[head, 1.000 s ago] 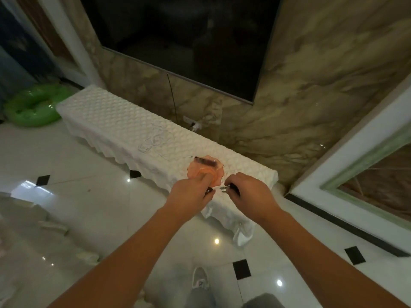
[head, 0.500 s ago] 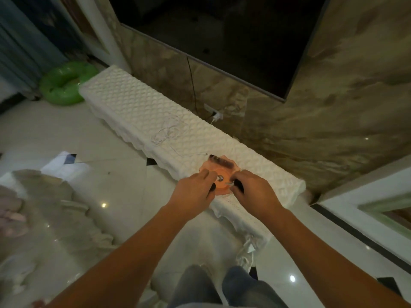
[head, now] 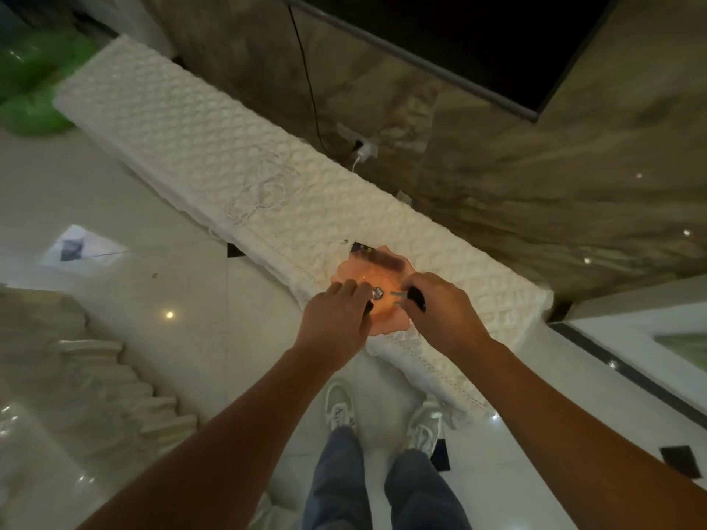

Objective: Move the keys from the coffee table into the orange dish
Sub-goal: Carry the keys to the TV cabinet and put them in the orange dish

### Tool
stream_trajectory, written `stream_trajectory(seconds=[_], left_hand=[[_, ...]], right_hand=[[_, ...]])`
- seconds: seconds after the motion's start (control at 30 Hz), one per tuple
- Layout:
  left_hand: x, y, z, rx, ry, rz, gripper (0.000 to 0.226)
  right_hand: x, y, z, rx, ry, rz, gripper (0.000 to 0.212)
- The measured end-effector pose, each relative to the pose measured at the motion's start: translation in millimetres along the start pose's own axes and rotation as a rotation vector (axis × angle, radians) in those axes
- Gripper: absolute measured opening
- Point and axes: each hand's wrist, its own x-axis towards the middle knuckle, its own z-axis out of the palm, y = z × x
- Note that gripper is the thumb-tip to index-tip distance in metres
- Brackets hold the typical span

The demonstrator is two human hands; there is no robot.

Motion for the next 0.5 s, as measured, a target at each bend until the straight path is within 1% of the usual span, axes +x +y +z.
stream_trajectory(seconds=[0.1, 0.23, 0.37, 0.5], left_hand=[[13, -24, 49, -0.012, -0.025, 0.006, 0.015], [19, -55, 107, -0.042, -0.046, -0.048, 0.018], [28, -79, 154, -0.072, -0.046, -0.067, 0.014], [44, -93, 192, -0.091, -0.061, -0.086, 0.016]], right_hand=[[23, 30, 38, 0.004, -0.006, 0.034, 0.009], [44, 65, 93, 0.010, -0.032, 0.065, 0.015], [64, 93, 140, 0.008, -0.061, 0.110, 0.020], [78, 111, 175, 0.014, -0.062, 0.134, 0.028]])
